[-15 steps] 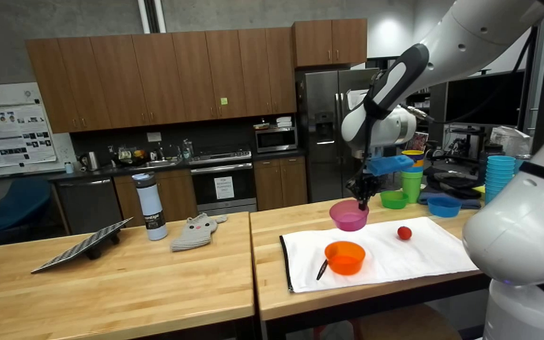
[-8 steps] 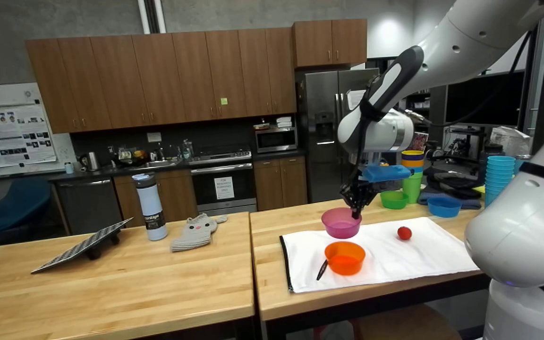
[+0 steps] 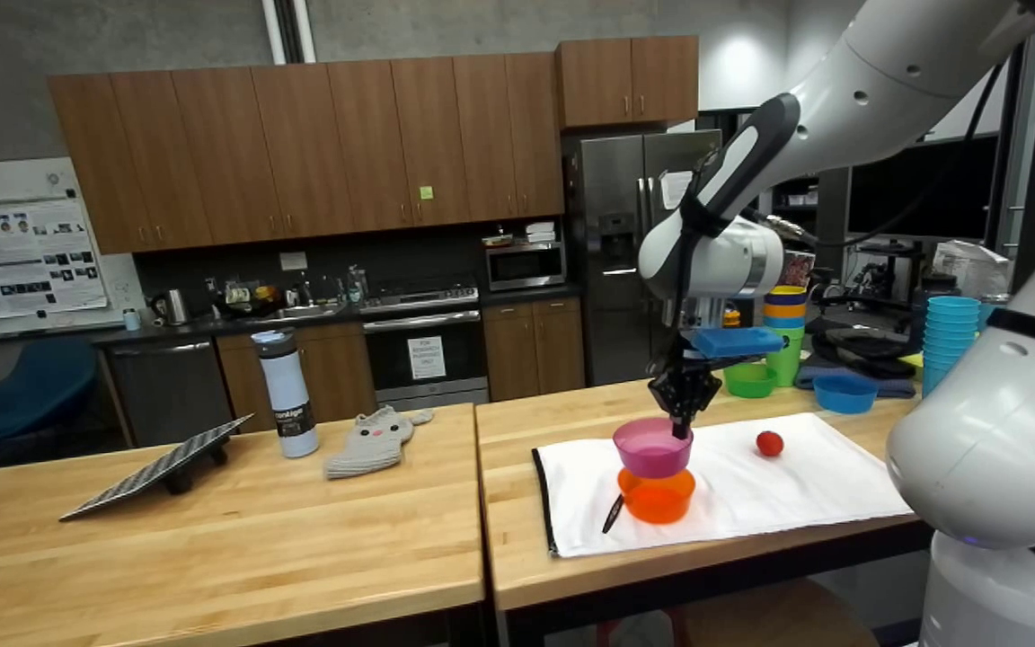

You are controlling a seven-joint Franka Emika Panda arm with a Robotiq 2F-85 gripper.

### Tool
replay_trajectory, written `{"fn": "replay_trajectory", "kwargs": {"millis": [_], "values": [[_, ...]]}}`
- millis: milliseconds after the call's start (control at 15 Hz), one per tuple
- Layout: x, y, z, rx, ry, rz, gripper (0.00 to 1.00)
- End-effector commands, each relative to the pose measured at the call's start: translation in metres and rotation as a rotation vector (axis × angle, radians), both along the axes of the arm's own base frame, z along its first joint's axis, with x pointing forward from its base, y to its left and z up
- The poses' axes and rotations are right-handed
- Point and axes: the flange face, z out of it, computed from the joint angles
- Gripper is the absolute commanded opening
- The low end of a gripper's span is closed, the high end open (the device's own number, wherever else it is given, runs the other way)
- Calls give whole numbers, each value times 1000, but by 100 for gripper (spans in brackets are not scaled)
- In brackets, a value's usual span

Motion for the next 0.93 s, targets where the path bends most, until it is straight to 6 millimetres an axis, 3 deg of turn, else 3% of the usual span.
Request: {"fn": "replay_trajectory", "kwargs": {"millis": [0,467,867], "values": [[-6,4,-10,26,48,27,1],[-12,-4,-23,19,87,15,1],[0,-22,-22,17,69,-46,1]]}}
